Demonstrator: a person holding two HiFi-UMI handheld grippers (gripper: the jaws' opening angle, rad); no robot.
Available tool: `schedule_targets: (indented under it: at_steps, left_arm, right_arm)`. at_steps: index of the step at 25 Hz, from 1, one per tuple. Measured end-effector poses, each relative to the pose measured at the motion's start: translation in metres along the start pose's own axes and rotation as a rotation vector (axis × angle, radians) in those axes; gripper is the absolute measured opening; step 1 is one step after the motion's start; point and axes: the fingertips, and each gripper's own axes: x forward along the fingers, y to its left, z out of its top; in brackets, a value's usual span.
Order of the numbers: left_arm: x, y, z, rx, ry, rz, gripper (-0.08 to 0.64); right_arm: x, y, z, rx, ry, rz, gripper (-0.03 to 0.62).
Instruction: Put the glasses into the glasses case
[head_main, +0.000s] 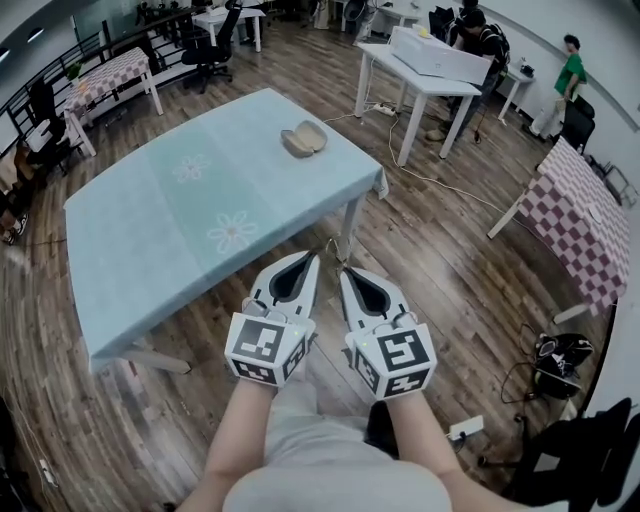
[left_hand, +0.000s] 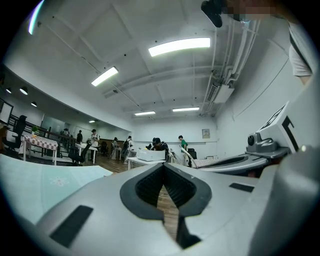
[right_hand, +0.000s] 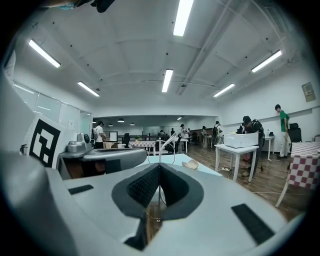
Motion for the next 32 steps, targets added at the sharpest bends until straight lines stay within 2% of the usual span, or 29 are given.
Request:
schedule_targets:
  at_steps: [8,18,32]
  left_arm:
    - [0.041,0.033,0.002,-0.002,0.003,-0.023,0.008]
    - [0.09,0.089,0.002,-0.008,0.003,-0.02,0.009]
    - [0.152,0.165,-0.001,-0.012,0.01,-0.05,0.008]
  right_arm:
    - [0.047,-0.023,0.008,0.005,0.007,-0.02,0.009]
    - [0.117,-0.044,0.02,0.026,0.003,-0.007,0.009]
    - [0.214,-0.066,0.03,0.001,0.018,-0.025,0.009]
